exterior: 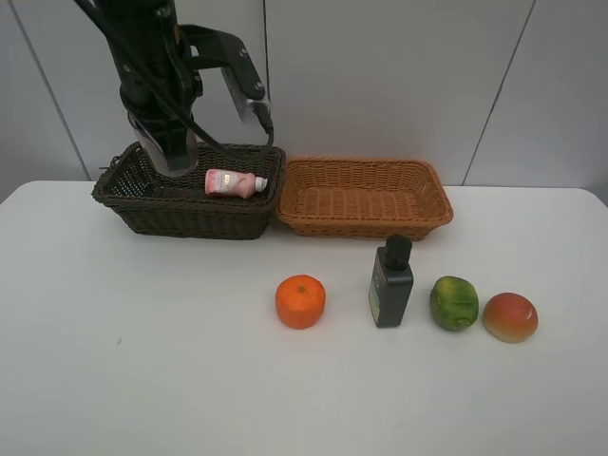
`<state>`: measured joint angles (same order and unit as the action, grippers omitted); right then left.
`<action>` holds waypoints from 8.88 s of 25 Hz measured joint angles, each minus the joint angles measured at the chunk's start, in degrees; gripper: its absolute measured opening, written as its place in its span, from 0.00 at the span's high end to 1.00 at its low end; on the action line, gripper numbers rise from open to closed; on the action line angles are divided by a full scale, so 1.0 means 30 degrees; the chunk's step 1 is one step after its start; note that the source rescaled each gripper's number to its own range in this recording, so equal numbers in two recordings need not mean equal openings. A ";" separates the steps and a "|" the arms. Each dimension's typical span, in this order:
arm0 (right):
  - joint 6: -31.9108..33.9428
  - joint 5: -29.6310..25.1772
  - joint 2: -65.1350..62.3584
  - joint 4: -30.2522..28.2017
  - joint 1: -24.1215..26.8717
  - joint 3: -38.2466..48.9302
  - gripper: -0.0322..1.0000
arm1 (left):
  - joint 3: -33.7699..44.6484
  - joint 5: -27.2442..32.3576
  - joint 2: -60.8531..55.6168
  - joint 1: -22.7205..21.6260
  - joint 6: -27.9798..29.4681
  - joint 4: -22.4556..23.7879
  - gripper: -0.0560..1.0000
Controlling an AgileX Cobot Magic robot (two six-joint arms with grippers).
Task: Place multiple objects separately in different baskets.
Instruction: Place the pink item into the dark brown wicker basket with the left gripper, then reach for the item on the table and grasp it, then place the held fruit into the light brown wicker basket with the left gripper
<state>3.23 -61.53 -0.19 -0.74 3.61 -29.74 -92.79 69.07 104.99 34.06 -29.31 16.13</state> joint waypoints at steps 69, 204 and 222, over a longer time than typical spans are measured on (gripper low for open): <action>0.0000 0.0000 0.0000 0.0000 0.0000 0.0000 0.00 | 0.0000 -0.9285 0.4439 -0.6148 -0.1819 -0.1799 0.00; 0.0000 0.0000 0.0000 0.0000 0.0000 0.0000 0.00 | 0.1302 -0.6437 0.7588 0.3610 -0.0627 -0.7034 0.20; 0.0000 0.0000 0.0000 0.0000 0.0000 0.0000 0.00 | -0.7987 -0.1167 0.7465 0.3590 0.1073 -0.3188 0.20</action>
<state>3.23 -61.53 -0.19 -0.74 3.61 -29.74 -116.75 65.56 127.38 44.83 -26.09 6.57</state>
